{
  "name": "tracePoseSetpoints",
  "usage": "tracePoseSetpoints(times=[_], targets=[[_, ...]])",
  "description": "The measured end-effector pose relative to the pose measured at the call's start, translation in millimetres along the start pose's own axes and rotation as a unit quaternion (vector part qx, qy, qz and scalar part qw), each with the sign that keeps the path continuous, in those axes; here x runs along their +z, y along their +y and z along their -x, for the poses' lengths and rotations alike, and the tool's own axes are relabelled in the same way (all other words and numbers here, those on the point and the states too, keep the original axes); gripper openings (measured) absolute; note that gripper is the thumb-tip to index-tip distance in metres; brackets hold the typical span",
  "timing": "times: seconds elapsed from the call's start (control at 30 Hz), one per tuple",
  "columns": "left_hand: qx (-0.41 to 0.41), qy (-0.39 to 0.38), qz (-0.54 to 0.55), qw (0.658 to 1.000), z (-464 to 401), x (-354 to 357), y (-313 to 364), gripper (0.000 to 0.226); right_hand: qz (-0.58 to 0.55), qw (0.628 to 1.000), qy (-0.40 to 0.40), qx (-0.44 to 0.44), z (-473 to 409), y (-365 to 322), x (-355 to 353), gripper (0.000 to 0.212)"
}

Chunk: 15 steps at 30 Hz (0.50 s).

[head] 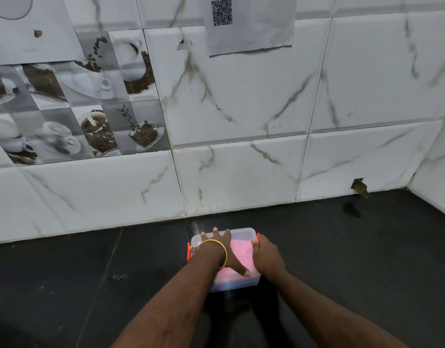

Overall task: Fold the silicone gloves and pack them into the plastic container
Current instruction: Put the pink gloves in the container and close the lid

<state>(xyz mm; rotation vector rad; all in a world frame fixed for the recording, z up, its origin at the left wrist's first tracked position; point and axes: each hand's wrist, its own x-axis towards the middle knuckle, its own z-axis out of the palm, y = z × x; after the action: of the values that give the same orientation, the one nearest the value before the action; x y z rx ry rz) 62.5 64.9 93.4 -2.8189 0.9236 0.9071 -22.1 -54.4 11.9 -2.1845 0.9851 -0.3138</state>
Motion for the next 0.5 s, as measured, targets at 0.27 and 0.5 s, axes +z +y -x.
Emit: tracePoseSetpoints(times=[0.27,0.5], targets=[[0.016,0.026,0.016,0.999,-0.2,7.5,-6.5,0.137,-0.05,0.998,-0.032,-0.001,4.0,2.2,-3.3,0.038],[-0.01,0.23,0.115,0.966,9.8,43.8,-45.7,0.125,-0.116,0.992,0.001,-0.047,19.2,16.0,-21.7,0.072]])
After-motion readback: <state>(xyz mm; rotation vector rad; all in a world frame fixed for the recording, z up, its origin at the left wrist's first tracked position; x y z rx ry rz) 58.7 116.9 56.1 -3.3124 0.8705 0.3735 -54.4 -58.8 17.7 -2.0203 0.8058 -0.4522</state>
